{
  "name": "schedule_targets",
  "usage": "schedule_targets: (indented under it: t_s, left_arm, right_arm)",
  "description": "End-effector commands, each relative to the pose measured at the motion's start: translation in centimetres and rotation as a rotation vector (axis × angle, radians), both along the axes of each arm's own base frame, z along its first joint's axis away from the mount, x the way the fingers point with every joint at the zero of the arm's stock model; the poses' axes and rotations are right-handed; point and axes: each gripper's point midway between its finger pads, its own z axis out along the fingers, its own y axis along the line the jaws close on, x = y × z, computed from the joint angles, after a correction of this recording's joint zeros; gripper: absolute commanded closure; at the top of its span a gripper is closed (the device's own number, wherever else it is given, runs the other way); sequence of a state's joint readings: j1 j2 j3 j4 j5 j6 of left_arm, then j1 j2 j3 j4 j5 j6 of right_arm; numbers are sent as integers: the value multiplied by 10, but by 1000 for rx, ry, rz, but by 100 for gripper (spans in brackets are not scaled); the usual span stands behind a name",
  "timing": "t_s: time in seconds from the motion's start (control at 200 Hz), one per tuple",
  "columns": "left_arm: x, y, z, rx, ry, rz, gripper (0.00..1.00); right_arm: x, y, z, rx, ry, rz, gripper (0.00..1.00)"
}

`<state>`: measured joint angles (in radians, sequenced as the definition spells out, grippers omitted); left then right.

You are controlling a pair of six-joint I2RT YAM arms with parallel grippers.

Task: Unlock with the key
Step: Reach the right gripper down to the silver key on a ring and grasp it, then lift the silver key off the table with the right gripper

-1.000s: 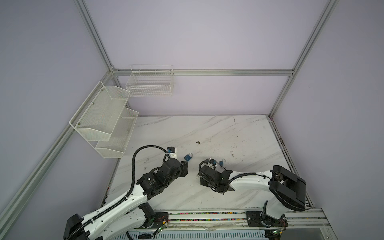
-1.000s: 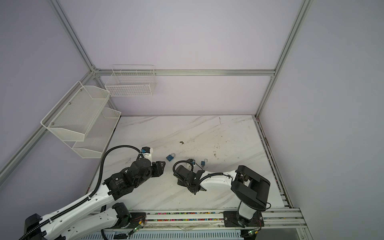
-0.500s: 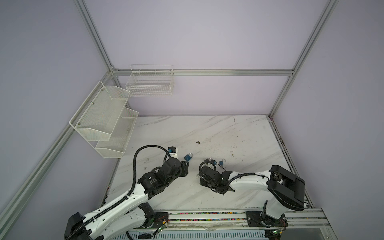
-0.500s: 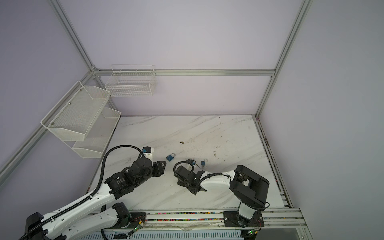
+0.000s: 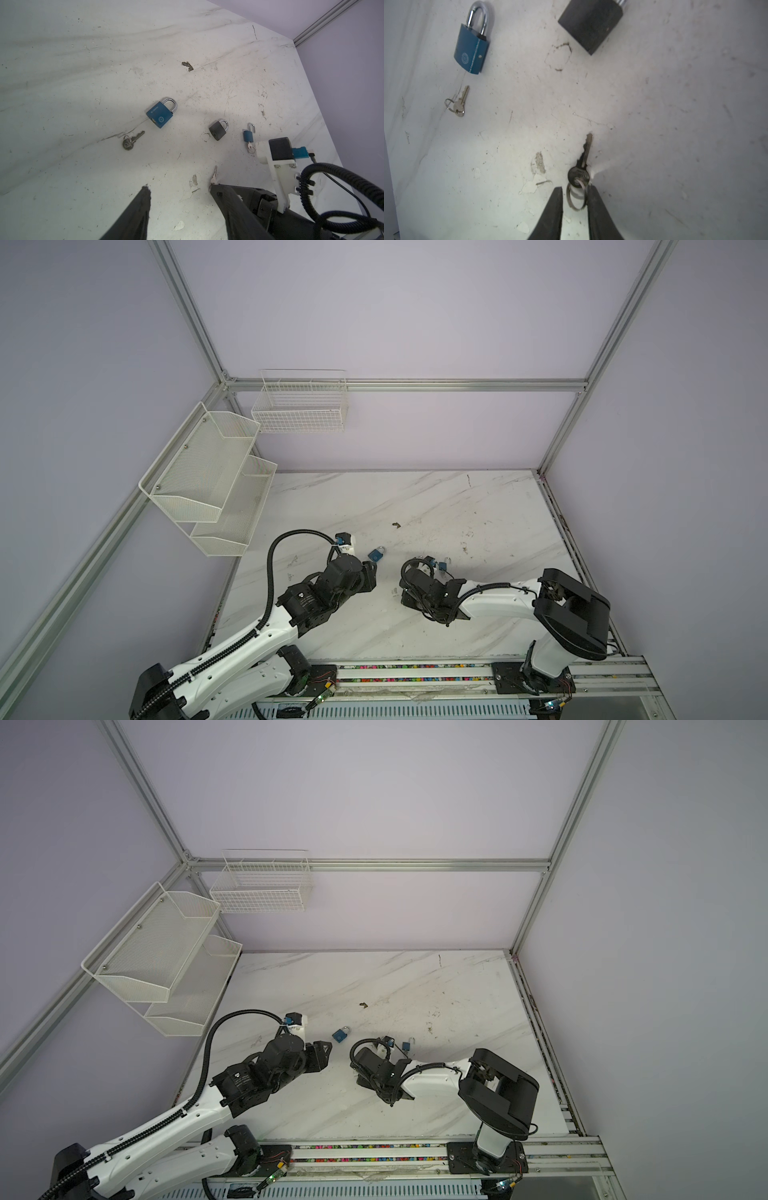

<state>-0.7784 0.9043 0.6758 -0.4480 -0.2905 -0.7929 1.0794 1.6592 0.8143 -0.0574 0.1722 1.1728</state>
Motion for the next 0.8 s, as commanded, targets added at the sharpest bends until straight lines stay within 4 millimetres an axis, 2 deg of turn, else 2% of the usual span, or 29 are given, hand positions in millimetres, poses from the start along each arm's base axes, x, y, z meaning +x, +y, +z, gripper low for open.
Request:
schedule_targets:
  t_s: [0.0,0.48,0.795]
  left_arm:
    - [3,-2,-5,-17,-5,2,43]
    - [6,-4,-5,-22,4,-1,43]
    - [7,-3,-5,-28,5,2,43]
  right_arm:
    - [8,0,-1,-14,-16,-20,76]
    - [10,7,0,-18,-26,0,82]
    - [12,7,-1,-28,-26,7,92]
